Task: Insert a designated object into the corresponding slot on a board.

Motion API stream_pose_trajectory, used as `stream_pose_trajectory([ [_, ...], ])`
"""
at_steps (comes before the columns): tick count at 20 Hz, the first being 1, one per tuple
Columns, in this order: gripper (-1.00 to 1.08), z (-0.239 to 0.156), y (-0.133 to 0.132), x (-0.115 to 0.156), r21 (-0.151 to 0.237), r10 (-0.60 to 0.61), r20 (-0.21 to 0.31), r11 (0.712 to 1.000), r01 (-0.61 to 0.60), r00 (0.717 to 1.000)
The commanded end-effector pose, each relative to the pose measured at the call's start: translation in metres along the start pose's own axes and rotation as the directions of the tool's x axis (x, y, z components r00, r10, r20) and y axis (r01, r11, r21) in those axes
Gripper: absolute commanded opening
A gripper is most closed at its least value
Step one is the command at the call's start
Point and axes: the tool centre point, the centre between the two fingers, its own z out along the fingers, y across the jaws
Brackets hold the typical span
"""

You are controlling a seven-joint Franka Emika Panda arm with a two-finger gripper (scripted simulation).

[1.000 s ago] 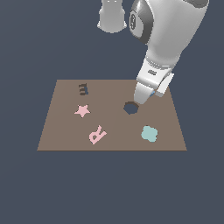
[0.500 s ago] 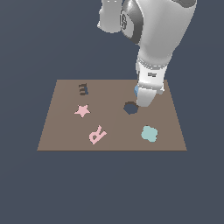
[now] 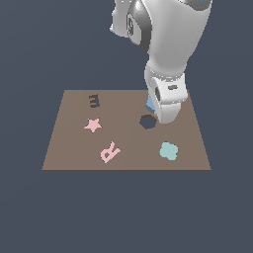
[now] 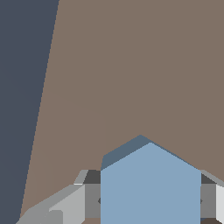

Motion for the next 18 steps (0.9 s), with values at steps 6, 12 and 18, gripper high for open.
stream_pose_trajectory([
  [6,-1.0,-0.001,0.01,-0.014,-0.001,-0.274,0.0,0.962,0.274,0.962],
  [12,-1.0,-0.002,0.021,-0.023,-0.001,-0.478,0.0,0.878,0.478,0.878],
  [18,-1.0,-0.002,0.032,-0.029,-0.001,-0.647,0.001,0.762,0.647,0.762],
])
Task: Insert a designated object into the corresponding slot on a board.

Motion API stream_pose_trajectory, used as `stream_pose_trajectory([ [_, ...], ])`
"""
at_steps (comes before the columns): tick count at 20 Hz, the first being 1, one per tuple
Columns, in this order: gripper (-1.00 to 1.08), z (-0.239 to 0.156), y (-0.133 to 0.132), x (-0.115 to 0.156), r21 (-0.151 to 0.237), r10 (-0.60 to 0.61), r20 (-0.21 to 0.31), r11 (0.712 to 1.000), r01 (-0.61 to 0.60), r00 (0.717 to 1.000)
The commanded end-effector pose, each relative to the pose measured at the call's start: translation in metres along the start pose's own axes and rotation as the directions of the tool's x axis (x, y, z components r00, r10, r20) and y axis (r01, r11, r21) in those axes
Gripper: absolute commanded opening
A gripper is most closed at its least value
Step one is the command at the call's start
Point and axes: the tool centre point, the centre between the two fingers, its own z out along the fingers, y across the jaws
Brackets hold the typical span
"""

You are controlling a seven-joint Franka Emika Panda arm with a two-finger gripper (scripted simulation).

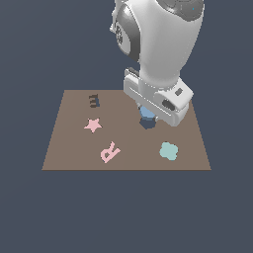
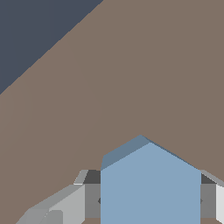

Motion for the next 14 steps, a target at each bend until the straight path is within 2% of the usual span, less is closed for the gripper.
stream_pose_trajectory([
  [1,-1.0,0.0,0.003,-0.004,0.0,-0.082,0.0,0.997,0.082,0.997],
  [7,-1.0,-0.001,0.009,-0.012,0.0,-0.231,0.0,0.973,0.231,0.973],
  [14,-1.0,-0.001,0.015,-0.017,0.0,-0.344,0.0,0.939,0.344,0.939],
])
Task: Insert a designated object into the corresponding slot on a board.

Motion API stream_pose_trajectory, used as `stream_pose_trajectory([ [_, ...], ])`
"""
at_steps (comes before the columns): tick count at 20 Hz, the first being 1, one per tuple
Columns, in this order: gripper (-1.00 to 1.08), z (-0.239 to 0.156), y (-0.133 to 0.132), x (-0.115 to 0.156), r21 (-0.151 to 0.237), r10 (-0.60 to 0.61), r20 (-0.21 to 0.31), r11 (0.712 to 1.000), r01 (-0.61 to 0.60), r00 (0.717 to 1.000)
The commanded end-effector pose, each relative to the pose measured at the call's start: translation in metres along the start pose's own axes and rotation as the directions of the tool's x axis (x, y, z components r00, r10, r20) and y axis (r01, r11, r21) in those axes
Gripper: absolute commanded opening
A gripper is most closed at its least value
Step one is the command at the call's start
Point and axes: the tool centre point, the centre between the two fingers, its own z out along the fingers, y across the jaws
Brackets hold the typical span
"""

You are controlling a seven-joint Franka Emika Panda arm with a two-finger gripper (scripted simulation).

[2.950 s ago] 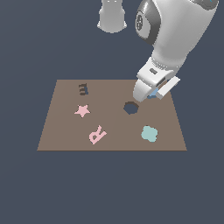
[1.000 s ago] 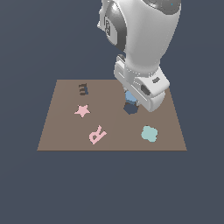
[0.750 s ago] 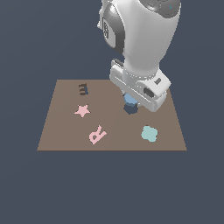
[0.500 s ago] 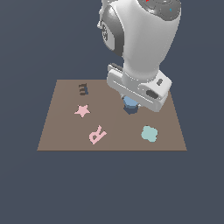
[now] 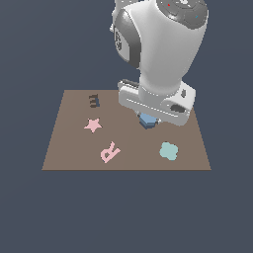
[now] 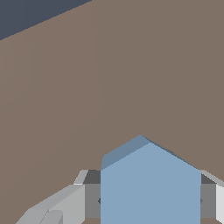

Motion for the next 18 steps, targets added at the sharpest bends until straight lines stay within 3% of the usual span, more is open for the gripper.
stream_pose_trajectory([
  [1,-1.0,0.0,0.001,-0.002,0.0,-0.035,0.0,0.999,0.035,0.999],
  [17,-1.0,0.01,0.003,-0.004,0.0,-0.078,0.0,0.997,0.078,0.997],
  [18,1.0,0.01,0.003,-0.004,0.0,-0.078,0.0,0.997,0.078,0.997],
])
